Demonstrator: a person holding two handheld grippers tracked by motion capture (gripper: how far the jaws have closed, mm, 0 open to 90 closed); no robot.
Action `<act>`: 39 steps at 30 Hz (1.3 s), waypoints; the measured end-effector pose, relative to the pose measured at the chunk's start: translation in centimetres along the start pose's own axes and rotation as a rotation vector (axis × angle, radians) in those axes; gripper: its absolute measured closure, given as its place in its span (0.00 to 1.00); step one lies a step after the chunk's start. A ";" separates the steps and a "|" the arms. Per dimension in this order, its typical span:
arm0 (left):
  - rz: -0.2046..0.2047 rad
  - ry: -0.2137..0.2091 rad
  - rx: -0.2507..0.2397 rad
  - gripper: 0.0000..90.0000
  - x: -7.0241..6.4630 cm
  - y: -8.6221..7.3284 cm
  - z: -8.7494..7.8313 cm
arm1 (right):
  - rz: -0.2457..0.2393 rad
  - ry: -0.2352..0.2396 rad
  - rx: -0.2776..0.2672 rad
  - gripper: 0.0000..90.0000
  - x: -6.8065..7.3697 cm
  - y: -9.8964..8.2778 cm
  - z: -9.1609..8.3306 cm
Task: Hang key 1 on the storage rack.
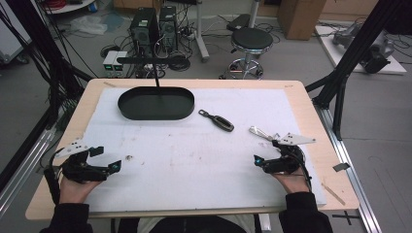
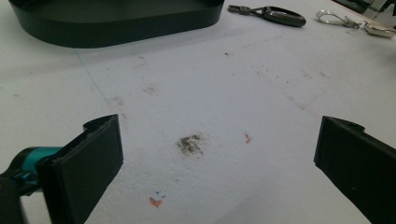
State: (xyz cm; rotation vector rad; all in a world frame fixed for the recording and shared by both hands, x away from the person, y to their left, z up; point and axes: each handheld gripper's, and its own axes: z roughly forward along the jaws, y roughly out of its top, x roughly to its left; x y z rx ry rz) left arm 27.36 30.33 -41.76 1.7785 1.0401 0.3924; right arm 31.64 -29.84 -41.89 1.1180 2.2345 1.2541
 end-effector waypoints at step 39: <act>0.026 -0.002 0.007 0.02 -0.4 -0.1 0.1 | 0.004 -0.024 0.011 0.01 -1.2 1.5 0.1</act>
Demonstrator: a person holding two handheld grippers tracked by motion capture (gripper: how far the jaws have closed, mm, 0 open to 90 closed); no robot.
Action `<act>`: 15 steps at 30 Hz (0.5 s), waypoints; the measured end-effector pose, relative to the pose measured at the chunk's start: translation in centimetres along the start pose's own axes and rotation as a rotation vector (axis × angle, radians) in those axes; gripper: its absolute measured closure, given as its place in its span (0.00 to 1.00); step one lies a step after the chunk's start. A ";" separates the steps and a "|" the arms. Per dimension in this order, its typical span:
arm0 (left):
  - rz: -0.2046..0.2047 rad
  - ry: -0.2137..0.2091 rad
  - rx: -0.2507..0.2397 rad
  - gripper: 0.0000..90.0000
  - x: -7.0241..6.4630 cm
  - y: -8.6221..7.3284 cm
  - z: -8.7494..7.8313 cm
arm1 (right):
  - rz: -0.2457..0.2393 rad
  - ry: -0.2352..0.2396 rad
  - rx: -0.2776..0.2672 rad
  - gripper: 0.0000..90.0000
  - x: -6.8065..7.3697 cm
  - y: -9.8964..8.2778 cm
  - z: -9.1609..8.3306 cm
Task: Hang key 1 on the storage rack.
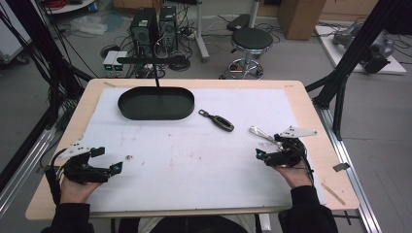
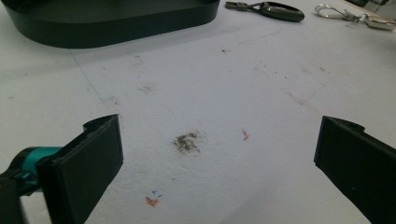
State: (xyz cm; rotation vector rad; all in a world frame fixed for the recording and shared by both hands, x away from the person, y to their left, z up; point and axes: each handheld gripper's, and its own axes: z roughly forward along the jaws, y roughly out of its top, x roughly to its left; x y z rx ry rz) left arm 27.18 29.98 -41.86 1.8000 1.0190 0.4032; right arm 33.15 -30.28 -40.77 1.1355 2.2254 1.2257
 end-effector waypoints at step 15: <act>0.007 -0.011 -0.003 0.02 0.0 0.0 0.0 | -0.063 -0.053 0.041 0.01 -1.3 3.1 0.2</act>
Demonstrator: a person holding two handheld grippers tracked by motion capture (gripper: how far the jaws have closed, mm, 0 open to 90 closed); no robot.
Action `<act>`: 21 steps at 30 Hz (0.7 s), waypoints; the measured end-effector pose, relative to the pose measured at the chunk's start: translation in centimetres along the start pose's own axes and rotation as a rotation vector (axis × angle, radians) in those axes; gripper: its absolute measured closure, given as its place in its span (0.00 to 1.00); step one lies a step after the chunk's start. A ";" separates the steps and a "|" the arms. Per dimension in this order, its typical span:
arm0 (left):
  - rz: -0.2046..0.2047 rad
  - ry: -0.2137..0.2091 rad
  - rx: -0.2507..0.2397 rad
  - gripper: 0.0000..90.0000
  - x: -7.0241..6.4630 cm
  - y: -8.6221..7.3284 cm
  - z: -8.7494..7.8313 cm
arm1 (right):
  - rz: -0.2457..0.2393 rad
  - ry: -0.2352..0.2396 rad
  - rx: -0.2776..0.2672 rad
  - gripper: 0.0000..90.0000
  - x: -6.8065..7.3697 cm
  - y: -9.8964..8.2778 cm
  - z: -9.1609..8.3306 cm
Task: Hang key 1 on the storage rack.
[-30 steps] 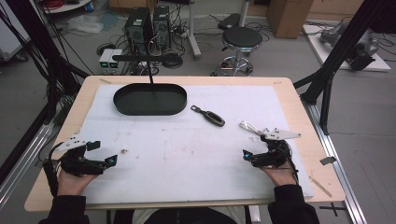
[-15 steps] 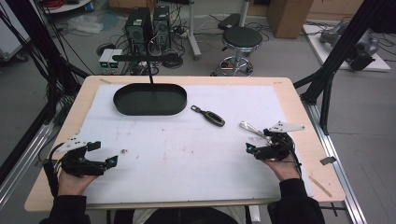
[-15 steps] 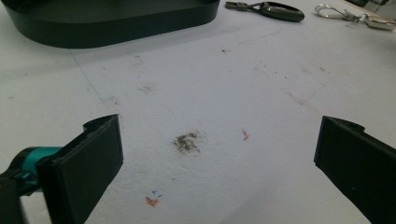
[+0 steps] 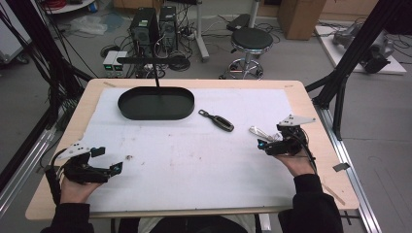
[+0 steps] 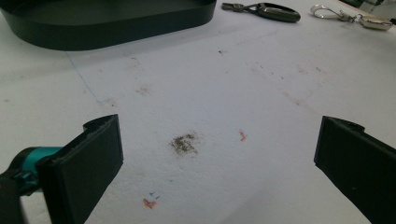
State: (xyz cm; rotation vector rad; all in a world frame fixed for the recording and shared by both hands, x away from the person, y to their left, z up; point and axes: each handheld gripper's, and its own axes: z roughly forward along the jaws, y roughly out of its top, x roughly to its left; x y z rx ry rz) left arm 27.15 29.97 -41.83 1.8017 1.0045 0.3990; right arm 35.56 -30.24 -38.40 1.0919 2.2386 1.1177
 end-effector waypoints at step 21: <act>0.003 -0.001 -0.002 0.02 -0.1 0.0 0.0 | -0.057 0.047 0.147 0.01 -3.6 2.5 4.1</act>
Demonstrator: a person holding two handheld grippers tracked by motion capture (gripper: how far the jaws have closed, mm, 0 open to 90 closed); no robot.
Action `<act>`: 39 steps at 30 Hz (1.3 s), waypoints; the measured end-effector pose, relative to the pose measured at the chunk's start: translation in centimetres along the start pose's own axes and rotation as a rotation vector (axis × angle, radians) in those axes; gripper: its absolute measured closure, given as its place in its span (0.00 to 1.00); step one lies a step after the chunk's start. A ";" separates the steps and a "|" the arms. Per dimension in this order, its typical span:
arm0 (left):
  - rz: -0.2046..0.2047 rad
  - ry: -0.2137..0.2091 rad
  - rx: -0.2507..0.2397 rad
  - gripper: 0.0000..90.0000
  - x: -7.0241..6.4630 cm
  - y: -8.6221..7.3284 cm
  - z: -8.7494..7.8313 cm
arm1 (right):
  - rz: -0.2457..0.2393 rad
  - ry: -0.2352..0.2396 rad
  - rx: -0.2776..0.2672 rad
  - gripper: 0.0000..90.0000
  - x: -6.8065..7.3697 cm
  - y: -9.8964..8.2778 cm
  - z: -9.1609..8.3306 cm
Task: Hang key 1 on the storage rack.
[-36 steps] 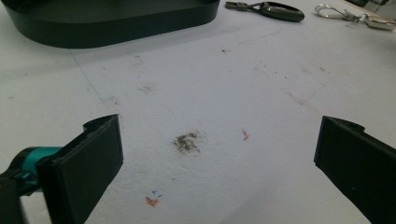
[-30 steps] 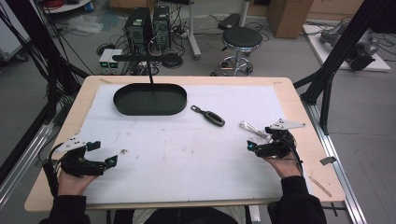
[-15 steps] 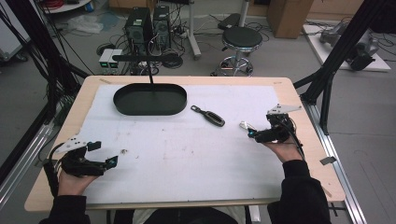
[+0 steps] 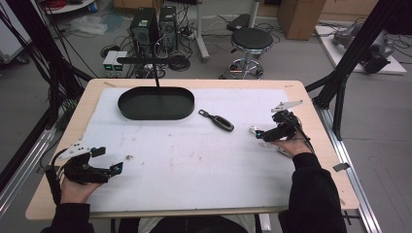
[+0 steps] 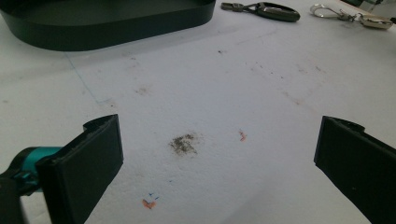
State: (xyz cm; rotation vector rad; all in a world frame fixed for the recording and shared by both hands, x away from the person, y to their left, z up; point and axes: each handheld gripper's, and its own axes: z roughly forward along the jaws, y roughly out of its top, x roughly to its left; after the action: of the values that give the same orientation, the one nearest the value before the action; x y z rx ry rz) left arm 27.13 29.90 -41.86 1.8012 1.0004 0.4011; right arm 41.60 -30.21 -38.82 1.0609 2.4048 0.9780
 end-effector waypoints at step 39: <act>-0.001 -0.026 -0.002 0.02 0.2 0.0 0.2 | -0.121 0.021 0.287 0.81 -1.2 0.1 4.8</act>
State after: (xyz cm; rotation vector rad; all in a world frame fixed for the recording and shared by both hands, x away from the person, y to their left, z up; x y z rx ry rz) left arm 27.38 29.88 -42.01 1.7996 0.9829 0.3770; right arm 45.04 -28.84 -42.06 0.9854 2.6477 0.6201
